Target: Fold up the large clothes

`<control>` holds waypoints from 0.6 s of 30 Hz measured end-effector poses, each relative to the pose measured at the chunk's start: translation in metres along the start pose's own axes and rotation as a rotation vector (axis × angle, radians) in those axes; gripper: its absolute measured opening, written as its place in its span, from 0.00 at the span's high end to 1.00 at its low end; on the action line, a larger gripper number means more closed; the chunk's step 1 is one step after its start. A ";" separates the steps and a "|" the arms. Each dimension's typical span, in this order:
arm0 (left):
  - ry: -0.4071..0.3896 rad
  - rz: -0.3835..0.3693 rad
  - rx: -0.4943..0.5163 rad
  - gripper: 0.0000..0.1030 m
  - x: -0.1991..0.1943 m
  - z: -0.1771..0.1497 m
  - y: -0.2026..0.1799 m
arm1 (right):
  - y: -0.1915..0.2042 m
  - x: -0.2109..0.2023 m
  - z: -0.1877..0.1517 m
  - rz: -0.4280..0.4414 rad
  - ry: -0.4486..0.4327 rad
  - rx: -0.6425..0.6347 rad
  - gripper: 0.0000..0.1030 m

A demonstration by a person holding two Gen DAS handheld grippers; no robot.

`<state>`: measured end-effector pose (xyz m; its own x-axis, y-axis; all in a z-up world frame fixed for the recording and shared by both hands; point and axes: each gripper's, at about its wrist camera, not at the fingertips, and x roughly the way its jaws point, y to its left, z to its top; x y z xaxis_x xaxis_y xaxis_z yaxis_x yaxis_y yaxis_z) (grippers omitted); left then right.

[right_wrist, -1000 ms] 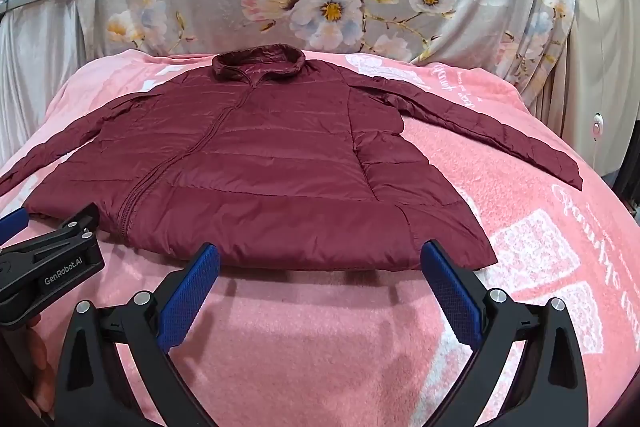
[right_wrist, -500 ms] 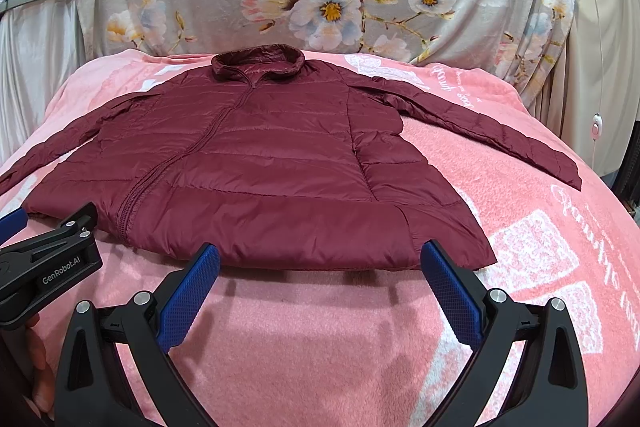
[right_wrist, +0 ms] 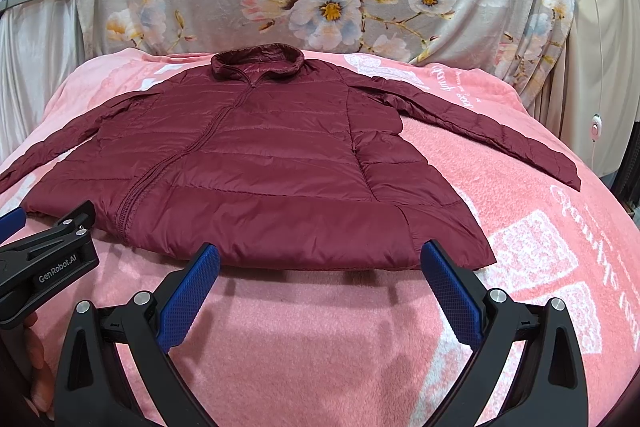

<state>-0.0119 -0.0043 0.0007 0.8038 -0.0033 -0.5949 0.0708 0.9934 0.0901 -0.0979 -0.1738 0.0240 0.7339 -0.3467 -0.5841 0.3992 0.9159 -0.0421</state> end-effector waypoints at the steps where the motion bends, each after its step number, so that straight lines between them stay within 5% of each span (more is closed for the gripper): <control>1: 0.000 0.000 0.000 0.05 0.000 0.000 0.000 | 0.000 0.000 0.000 0.000 0.000 0.000 0.05; 18: -0.002 -0.003 -0.001 0.05 0.000 0.000 0.001 | 0.000 0.000 0.000 -0.002 -0.002 -0.001 0.05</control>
<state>-0.0118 -0.0034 0.0007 0.8045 -0.0065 -0.5939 0.0723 0.9936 0.0872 -0.0974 -0.1737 0.0241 0.7344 -0.3489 -0.5821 0.4001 0.9154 -0.0439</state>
